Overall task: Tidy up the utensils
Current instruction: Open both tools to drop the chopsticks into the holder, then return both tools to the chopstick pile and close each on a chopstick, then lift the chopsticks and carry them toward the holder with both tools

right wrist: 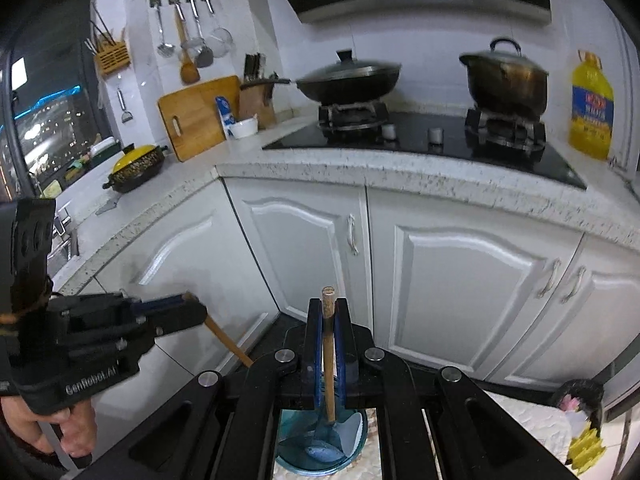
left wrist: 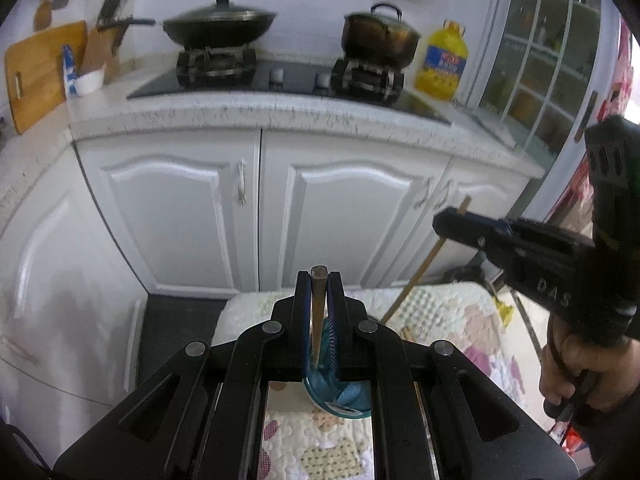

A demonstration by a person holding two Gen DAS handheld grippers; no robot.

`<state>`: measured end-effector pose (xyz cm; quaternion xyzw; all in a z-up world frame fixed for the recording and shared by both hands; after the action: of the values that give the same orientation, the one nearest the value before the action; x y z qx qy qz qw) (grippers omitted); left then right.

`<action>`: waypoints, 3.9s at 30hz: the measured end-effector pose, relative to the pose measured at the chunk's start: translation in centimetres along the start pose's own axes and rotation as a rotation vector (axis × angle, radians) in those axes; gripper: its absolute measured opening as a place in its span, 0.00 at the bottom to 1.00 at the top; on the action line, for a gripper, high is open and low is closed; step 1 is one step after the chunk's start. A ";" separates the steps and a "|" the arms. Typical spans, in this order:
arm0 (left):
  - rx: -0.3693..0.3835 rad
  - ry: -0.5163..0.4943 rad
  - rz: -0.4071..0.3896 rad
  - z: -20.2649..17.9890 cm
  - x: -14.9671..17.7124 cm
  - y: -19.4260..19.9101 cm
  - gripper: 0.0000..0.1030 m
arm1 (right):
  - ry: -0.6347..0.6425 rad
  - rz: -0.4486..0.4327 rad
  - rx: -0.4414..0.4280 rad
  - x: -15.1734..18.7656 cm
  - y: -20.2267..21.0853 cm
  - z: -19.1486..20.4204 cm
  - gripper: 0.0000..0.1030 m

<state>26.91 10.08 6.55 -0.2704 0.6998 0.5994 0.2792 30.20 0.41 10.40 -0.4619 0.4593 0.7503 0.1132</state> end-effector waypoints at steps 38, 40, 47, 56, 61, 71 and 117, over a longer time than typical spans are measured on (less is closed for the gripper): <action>0.053 0.044 0.055 -6.2 15.1 -2.6 0.50 | -0.124 0.199 0.073 13.4 1.3 -10.9 0.58; 0.086 0.008 0.082 -9.3 17.9 -3.4 0.50 | -0.185 0.258 0.070 17.2 1.0 -13.1 0.56; 0.071 -0.080 0.232 -14.7 25.5 -8.9 0.50 | -0.253 0.382 0.066 25.3 -2.2 -16.1 0.36; 0.066 0.006 0.292 -12.4 27.2 -10.3 0.50 | -0.320 0.400 0.062 25.5 -8.1 -18.3 0.34; 0.066 0.030 0.315 -11.9 28.1 -11.2 0.50 | -0.239 0.437 0.103 25.5 -10.1 -18.3 0.33; 0.061 0.014 0.305 -13.1 26.0 -12.3 0.50 | -0.039 0.530 0.238 25.3 -11.9 -17.5 0.24; -0.049 -0.220 0.242 -20.5 11.0 -17.7 0.04 | -0.403 0.332 0.026 28.0 2.6 -24.0 0.04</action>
<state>30.49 -13.06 -10.86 -0.1233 0.6776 0.6715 0.2734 27.45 -27.15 -14.00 -0.2201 0.5066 0.8294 0.0835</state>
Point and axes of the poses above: each gripper's, at about its wrist camera, not at the fingertips, and y roughly against the way its jaws point, z to its left, x to its underside, the point moved 9 cm from there along -y, roughly the way its jaws point, and after that the axes turned 3 degrees about -x, right-handed, at the moved point
